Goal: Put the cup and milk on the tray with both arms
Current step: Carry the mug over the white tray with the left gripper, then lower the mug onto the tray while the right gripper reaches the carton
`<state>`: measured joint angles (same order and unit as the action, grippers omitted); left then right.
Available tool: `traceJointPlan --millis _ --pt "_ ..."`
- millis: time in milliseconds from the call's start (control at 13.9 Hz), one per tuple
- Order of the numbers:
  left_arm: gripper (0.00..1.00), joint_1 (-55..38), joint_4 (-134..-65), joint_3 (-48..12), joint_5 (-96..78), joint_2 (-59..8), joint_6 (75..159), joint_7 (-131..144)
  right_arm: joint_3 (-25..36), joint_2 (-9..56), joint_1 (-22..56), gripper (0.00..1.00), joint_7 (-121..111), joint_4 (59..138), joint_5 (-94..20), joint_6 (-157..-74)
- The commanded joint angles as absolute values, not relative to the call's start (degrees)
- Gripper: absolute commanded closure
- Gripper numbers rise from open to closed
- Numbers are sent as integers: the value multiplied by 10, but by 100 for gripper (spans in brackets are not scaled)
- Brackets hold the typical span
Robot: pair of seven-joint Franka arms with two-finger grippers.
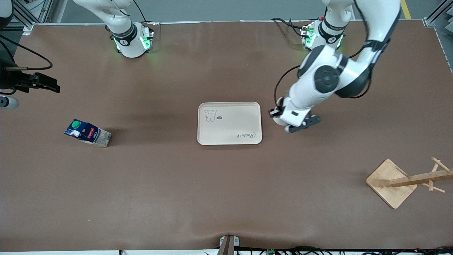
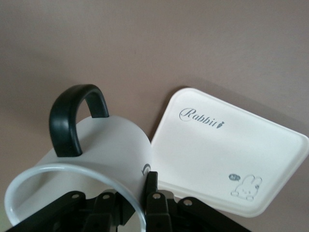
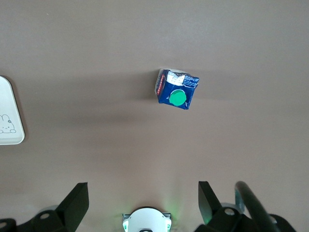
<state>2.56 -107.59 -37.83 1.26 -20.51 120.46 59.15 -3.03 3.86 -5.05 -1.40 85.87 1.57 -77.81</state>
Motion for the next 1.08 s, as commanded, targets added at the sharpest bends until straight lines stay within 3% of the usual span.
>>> traceJointPlan --millis 0,430,1004 --pt "100 -29 -999 -378 77 -296 1189 704 -36 79 -75 0 -18 843 3 -769" --pt "100 -89 -944 -375 112 -400 1197 732 -34 130 -131 0 -17 849 -14 -735" --pt "100 -154 -944 -319 112 -425 1246 751 -35 191 -164 0 -17 847 -20 -741"
